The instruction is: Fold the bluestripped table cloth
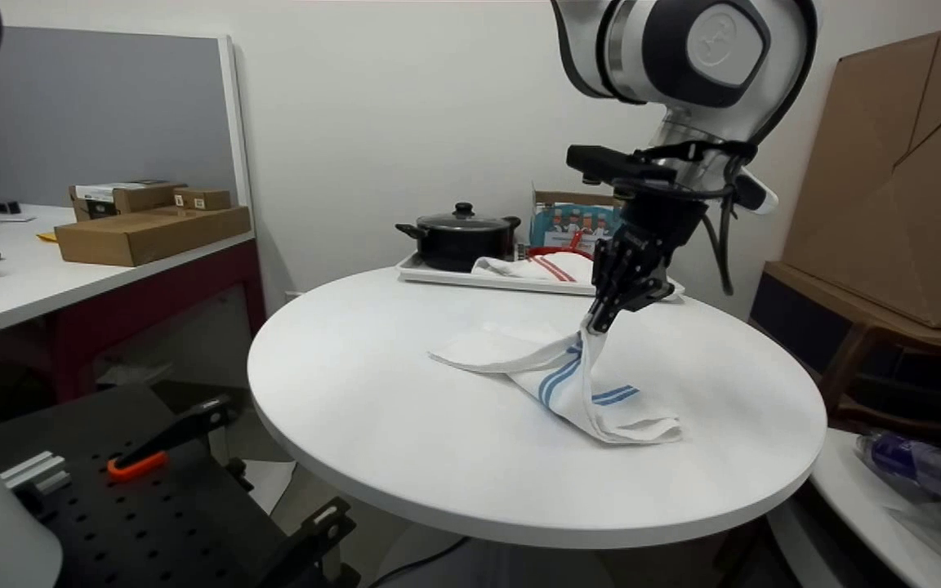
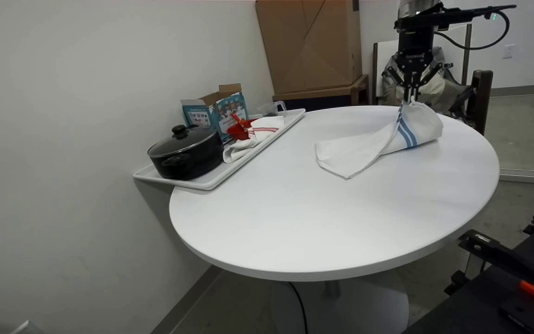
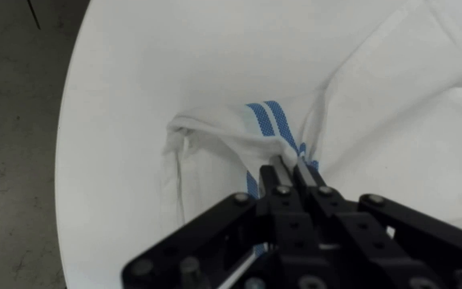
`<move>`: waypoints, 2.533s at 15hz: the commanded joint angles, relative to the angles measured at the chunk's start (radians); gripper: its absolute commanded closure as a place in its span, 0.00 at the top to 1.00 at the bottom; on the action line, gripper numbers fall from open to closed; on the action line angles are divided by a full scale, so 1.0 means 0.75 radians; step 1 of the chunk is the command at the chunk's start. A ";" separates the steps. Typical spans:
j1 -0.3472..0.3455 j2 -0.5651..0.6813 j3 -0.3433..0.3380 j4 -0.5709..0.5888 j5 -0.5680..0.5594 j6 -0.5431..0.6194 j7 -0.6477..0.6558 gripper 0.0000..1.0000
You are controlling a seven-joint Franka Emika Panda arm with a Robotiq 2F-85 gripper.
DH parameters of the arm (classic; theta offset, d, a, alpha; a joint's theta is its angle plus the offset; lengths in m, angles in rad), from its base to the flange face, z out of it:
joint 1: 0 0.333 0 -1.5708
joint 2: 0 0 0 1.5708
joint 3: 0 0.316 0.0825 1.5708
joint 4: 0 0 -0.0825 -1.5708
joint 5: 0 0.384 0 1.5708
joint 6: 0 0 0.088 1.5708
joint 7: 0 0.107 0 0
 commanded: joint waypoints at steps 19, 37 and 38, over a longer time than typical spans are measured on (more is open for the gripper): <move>0.158 0.284 -0.105 0.505 -0.666 -0.162 0.168 0.30; 0.214 0.071 0.008 0.174 -0.491 0.110 0.292 1.00; 0.220 0.044 0.012 0.123 -0.467 0.117 0.310 1.00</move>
